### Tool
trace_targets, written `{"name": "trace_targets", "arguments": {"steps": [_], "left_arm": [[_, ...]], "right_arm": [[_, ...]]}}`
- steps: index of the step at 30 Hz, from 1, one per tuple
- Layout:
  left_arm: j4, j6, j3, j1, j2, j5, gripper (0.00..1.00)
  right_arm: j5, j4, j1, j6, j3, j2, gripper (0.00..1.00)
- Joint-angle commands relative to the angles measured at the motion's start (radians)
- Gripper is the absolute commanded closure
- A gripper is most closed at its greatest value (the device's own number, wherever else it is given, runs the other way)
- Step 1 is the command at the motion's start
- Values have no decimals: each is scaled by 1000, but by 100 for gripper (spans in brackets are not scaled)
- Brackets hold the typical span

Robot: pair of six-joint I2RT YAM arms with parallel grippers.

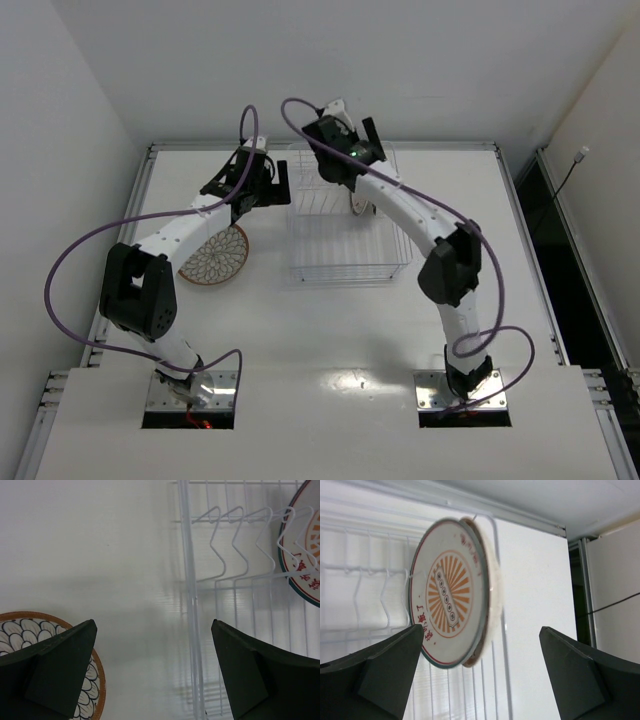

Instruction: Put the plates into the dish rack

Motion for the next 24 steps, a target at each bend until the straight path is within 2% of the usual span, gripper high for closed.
{"name": "trace_targets", "arguments": {"steps": [1,3,5,6,8,9,11,12,13,15,18,19,20,22,24], "left_arm": [[17,18,28,-3,-29,-103,1],[17,18,19,-3,-41,-164,1],[17,27,8,-3,-50,-211,1],[17,27,8,-3,-50,-268,1],[4,27,8,-3,-41,-320,1],[-10,27,8,-3,-41,-363,1],[-36,36,8,-3,-8,-414,1],[-89,27,23,-12,9,-482,1],[-137,12,66,-12,28,-512,1],[-281,-52,114,0,84,-550,1],[-280,-70,79,38,66,-473,1],[-264,-59,26,59,45,-343,1],[-263,-48,7,70,45,-342,1],[-254,-24,-16,81,45,-241,1],[-302,2,-25,81,63,-221,1]], "right_arm": [[-129,-29,-17,49,66,-232,0],[-287,-52,-17,83,19,-352,0],[-385,-64,-17,116,-105,-445,0],[-479,-64,-17,142,-226,-550,0],[-608,-43,-17,195,-364,-666,0],[-644,-31,-17,215,-500,-779,0],[-725,-21,-17,256,-625,-885,0],[-759,-12,-17,282,-738,-934,0],[-796,9,-17,296,-793,-1023,0],[-896,40,-6,337,-933,-1096,0],[-997,98,-6,365,-1069,-1179,0],[-1012,110,-6,365,-1110,-1191,0],[-1025,123,-6,365,-1123,-1202,0],[-1025,123,-6,335,-1123,-1202,0],[-1025,112,-6,293,-1111,-1189,0]]}}
